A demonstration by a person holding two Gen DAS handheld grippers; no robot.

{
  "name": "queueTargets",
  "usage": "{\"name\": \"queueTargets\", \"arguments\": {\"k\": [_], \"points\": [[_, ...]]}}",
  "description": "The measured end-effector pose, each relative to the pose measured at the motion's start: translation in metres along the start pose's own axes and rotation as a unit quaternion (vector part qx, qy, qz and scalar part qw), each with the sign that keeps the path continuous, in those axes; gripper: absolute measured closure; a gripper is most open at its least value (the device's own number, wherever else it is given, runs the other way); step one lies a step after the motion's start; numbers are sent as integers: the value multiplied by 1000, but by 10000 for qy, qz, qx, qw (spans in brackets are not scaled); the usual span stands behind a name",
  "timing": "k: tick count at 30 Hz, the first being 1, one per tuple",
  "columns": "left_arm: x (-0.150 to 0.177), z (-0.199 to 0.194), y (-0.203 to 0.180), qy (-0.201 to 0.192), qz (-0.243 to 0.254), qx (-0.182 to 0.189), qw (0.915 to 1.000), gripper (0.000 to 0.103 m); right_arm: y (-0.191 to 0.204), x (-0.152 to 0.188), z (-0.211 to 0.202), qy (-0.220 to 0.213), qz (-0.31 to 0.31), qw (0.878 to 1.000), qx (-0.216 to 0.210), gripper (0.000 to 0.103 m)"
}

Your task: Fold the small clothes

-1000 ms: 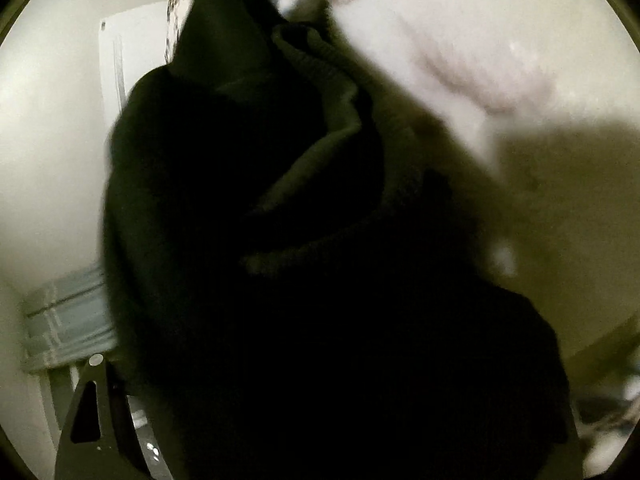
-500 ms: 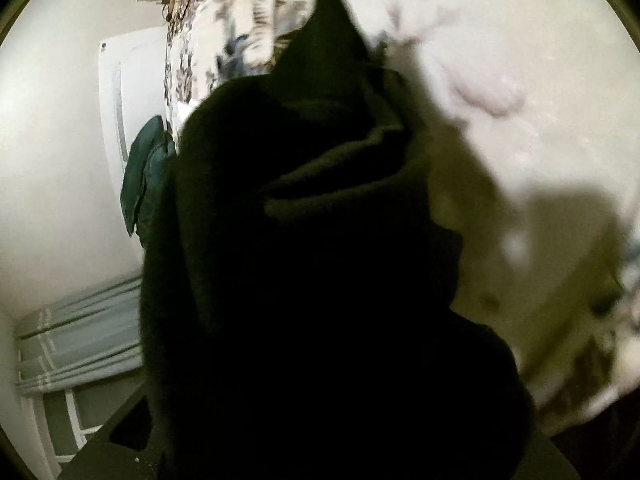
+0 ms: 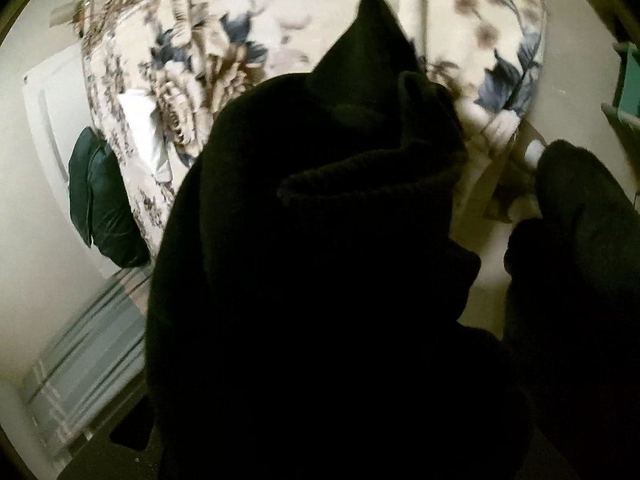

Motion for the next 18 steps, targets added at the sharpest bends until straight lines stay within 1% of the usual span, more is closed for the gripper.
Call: {"name": "queueTargets", "arguments": {"k": [2,3,5,7,8,9,10,11,12,13,14,15,16,17,18], "points": [[-7,18,-18,-16,103,9,9999,67,4,-8,8,-7,159,9999,-29,79],[-14,30,-34,-44,180,119,9998,67,8,-12,11,-32,176,9998,-24,79],[-26,46,-56,-59,370,169,9992,66,20,-31,25,-77,103,9999,-65,78],[-43,67,-87,-37,463,313,9984,63,56,-57,47,-83,-38,9999,-95,77],[-51,78,-104,-40,553,317,9980,62,75,-70,59,-88,-62,9999,-113,73],[-56,84,-113,-38,618,341,9975,58,89,-81,67,-137,-109,9998,-106,71],[-66,98,-131,-17,727,442,9964,57,106,-93,74,-168,-242,9995,-132,64],[-71,105,-141,-3,786,462,9958,57,120,-102,80,-186,-350,9991,-166,59],[-77,115,-154,38,880,438,9952,52,134,-113,88,-208,-438,9987,-187,55],[-83,126,-166,92,989,391,9943,47,149,-125,98,-198,-520,9981,-245,46],[-89,133,-177,105,1076,453,9931,45,162,-135,106,-203,-635,9973,-301,40],[-92,136,-184,95,1139,543,9920,40,172,-144,110,-244,-725,9964,-363,35],[-95,138,-191,59,1267,600,9901,39,181,-153,116,-259,-782,9954,-483,25],[-96,139,-196,22,1387,625,9884,38,187,-157,118,-250,-876,9941,-586,20],[-96,138,-200,11,1490,680,9865,35,191,-160,117,-269,-1028,9926,-586,20]]}}
Point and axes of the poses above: each gripper's, at about its wrist camera, not at the fingertips, and z roughly the way its jaws point, y to its left, x to its underside, the point moved 5 cm from there along z, roughly the way its jaws point, and after that the axes turned 3 degrees about -y, right-handed, at the moved point
